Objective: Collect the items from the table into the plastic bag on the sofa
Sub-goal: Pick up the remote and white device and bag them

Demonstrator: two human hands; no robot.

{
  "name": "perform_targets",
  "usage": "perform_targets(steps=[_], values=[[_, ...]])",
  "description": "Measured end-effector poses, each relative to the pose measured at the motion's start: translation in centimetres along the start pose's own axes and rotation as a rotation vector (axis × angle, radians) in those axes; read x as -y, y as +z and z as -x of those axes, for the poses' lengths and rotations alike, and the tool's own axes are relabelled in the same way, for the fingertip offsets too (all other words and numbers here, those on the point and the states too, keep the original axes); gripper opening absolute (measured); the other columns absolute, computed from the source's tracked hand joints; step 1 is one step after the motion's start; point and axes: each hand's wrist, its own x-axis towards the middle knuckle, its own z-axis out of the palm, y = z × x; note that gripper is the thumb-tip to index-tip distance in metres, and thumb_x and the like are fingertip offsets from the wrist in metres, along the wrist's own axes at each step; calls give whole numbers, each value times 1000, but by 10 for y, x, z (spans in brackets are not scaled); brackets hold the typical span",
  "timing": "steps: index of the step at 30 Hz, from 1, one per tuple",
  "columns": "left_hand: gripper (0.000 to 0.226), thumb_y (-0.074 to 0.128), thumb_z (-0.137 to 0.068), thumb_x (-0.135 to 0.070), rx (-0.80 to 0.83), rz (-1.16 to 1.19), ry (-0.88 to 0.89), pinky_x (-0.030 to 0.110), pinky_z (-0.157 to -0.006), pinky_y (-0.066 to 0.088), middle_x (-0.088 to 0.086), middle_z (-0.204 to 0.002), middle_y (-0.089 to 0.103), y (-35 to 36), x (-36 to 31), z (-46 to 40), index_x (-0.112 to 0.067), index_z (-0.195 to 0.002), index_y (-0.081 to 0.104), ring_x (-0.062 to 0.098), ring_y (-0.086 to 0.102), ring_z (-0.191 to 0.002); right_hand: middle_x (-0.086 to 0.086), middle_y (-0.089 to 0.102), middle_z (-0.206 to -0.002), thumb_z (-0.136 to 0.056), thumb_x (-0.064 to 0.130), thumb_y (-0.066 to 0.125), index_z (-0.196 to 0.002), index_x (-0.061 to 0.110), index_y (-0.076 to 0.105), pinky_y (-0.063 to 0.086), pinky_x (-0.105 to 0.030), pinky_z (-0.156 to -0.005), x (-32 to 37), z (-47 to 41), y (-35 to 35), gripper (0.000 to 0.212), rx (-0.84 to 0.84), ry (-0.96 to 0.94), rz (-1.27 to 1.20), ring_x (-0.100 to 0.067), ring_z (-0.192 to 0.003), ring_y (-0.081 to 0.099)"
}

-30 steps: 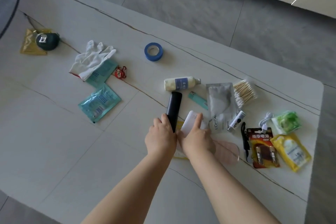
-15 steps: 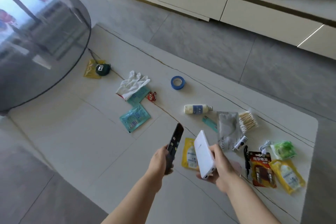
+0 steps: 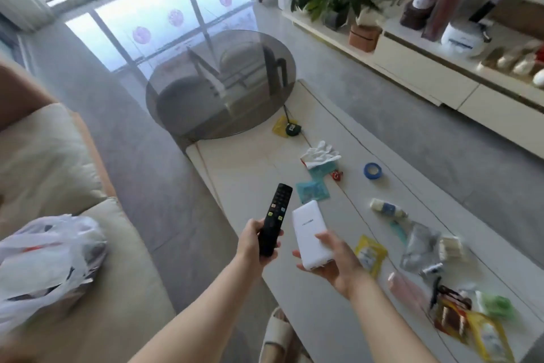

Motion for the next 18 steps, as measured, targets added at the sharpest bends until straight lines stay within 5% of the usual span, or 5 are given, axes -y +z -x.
perform_targets(steps=[6, 11, 18], values=[[19, 48, -90, -20, -119, 177, 76, 13, -34, 31, 7, -62, 61, -95, -30, 61, -8, -80, 59, 13, 47, -35, -18, 65, -92, -94, 6, 44, -105, 8, 54, 57, -36, -58, -18, 27, 96, 16, 155, -35, 331, -35, -81, 66], [13, 48, -92, -8, -266, 250, 157, 9, -30, 26, 6, -62, 59, -190, -50, 103, -6, -81, 55, 9, 40, -26, -8, 56, -65, -81, 21, 58, -92, 7, 55, 37, -17, -33, -39, 45, 192, 19, 198, -10, 606, -11, -38, 51], [16, 39, -89, -3, -439, 486, 250, 11, -31, 27, 12, -64, 55, -323, -75, 132, -3, -76, 49, 13, 39, -27, -8, 59, -74, -58, 19, 53, -105, 12, 60, 35, -17, -47, -88, 41, 326, 48, 379, 18, 937, -15, -55, 49]])
